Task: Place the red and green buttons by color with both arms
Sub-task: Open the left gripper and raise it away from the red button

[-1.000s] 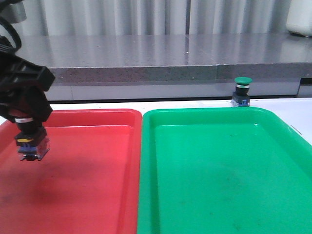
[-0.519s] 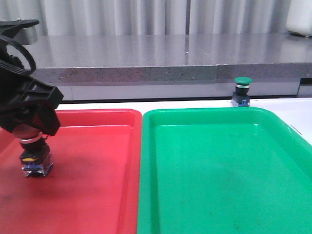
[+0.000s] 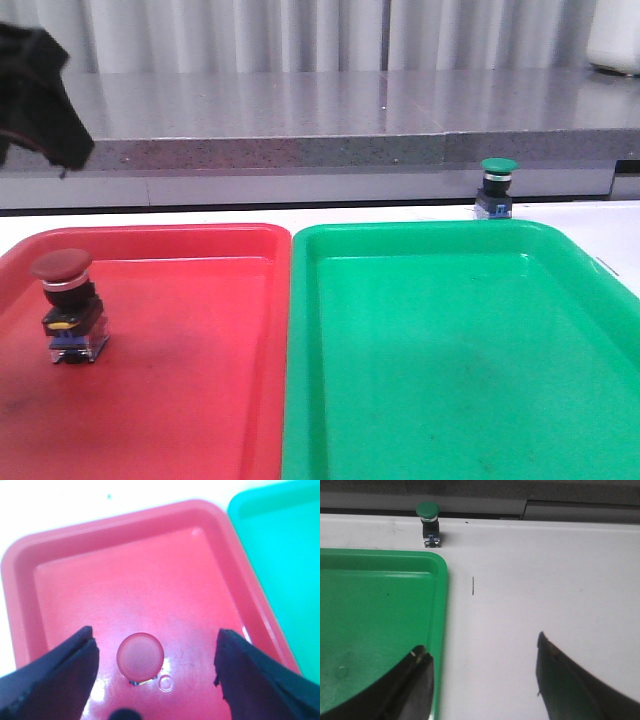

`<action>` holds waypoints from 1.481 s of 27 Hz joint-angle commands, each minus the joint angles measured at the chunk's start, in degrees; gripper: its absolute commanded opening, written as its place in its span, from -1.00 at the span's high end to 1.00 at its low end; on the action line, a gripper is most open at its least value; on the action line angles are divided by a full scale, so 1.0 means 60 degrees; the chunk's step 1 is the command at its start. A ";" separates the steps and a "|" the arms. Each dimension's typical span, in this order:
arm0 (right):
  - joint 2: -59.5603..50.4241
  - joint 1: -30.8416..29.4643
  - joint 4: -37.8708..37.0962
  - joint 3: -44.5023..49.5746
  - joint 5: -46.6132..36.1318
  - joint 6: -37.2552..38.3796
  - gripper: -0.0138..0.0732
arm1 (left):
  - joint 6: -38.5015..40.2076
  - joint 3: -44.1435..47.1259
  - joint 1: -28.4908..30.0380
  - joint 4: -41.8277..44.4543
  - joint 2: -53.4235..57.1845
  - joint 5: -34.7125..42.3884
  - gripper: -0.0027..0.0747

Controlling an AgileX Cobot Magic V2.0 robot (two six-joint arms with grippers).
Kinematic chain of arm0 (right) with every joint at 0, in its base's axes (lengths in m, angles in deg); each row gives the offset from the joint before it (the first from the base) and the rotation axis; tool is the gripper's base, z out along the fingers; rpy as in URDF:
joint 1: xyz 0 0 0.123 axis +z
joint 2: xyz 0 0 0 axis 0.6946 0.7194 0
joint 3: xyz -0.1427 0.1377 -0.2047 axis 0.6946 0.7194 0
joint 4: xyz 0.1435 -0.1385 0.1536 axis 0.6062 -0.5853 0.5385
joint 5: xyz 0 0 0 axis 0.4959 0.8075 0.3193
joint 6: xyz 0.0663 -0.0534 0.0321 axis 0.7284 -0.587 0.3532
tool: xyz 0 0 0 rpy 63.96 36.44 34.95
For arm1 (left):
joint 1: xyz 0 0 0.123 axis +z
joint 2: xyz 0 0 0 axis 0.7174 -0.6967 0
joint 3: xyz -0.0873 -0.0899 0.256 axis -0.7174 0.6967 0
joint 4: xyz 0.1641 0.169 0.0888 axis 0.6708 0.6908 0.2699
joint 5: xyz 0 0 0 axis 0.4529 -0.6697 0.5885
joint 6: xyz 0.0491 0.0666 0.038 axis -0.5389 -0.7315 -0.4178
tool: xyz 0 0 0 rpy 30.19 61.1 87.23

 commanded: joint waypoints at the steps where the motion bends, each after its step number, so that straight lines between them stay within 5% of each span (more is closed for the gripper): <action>1: 0.0059 -0.0038 -0.0111 -0.0270 -0.0709 -0.0084 -0.40 | -0.0038 -0.0266 -0.0093 -0.0068 0.1348 -0.0054 -0.32; 15: 0.0059 -0.0038 -0.0111 -0.0270 -0.0780 -0.0084 -0.40 | -0.0464 -0.0230 -0.0093 -0.0068 0.5622 -0.2424 -0.31; 26: 0.0262 0.0099 -0.0079 -0.0335 -0.1075 -0.0094 -0.40 | -0.0464 -0.0230 -0.0093 -0.0068 0.6078 -0.2446 -0.31; 36: 0.3195 0.1615 -0.0067 -0.1724 -0.1205 -0.0165 -0.41 | -0.0464 -0.0230 -0.0093 -0.0068 0.6078 -0.2446 -0.31; 40: 0.4902 0.1601 -0.0067 -0.2562 -0.1484 -0.0165 -0.68 | -0.0464 -0.0230 -0.0093 -0.0068 0.6078 -0.2446 -0.31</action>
